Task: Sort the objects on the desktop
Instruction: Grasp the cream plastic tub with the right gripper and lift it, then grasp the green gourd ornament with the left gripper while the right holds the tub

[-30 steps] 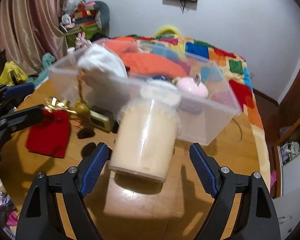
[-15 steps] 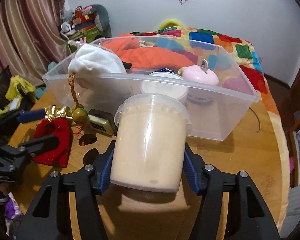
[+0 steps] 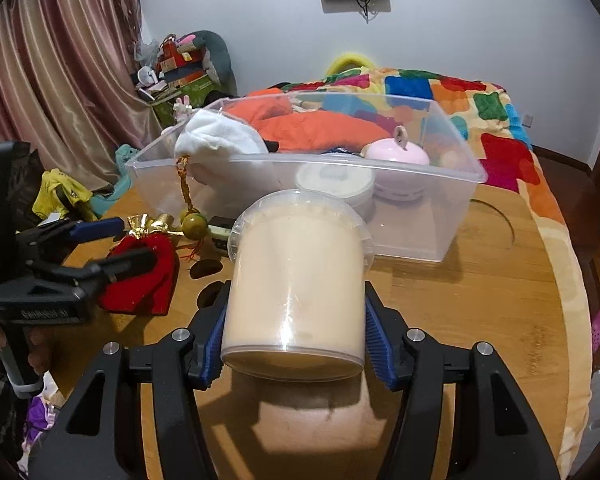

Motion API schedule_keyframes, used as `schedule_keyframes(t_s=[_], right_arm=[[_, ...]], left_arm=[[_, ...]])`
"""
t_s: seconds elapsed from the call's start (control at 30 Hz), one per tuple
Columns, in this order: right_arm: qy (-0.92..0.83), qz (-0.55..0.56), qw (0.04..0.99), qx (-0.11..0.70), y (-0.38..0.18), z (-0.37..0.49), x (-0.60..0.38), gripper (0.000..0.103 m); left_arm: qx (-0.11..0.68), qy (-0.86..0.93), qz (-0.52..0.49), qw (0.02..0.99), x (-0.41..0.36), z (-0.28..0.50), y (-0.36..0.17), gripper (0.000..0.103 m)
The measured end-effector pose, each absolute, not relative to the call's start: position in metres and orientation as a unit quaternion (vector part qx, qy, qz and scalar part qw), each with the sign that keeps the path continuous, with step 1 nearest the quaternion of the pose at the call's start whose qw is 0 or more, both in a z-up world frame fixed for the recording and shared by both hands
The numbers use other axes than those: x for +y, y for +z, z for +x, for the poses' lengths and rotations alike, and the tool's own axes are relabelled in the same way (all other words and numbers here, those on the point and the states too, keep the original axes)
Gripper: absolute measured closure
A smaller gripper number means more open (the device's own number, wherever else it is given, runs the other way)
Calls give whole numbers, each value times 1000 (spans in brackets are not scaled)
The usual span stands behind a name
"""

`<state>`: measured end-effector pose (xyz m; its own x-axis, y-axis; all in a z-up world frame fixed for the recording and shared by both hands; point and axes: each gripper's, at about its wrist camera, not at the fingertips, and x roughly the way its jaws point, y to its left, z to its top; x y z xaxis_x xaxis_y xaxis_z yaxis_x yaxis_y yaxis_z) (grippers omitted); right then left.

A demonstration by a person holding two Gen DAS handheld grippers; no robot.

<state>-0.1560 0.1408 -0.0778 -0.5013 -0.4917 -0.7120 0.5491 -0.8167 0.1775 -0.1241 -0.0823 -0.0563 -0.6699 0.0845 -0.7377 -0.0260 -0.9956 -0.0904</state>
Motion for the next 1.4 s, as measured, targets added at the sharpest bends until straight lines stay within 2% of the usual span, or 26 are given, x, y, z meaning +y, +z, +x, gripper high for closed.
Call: schedule_keyframes(t_s=[0.23, 0.27, 0.4, 0.57, 0.9, 1.23, 1.33, 1.4], right_arm=[[-872, 388, 297, 26, -69, -159, 157, 49], [-873, 388, 296, 25, -69, -159, 159, 49], [-872, 390, 296, 19, -71, -158, 166, 49], [-872, 388, 297, 16, -72, -157, 173, 49], [-867, 385, 316, 1, -71, -162, 178, 49], [-863, 387, 324, 11, -75, -161, 173, 49], [-862, 388, 326, 17, -76, -160, 170, 49], [-861, 389, 327, 19, -77, -159, 168, 49]], left_arm=[[-16, 920, -385, 75, -43, -128, -37, 19], [-18, 919, -385, 82, -38, -131, -37, 21], [-23, 914, -396, 89, -27, -144, -41, 41], [-40, 905, -417, 67, -31, -157, -51, 48], [-45, 899, -433, 43, -29, -162, -59, 50], [-87, 895, -436, 49, -41, -166, -61, 52], [-98, 896, -430, 54, -43, -165, -57, 57], [-104, 893, -433, 60, -42, -167, -57, 76]])
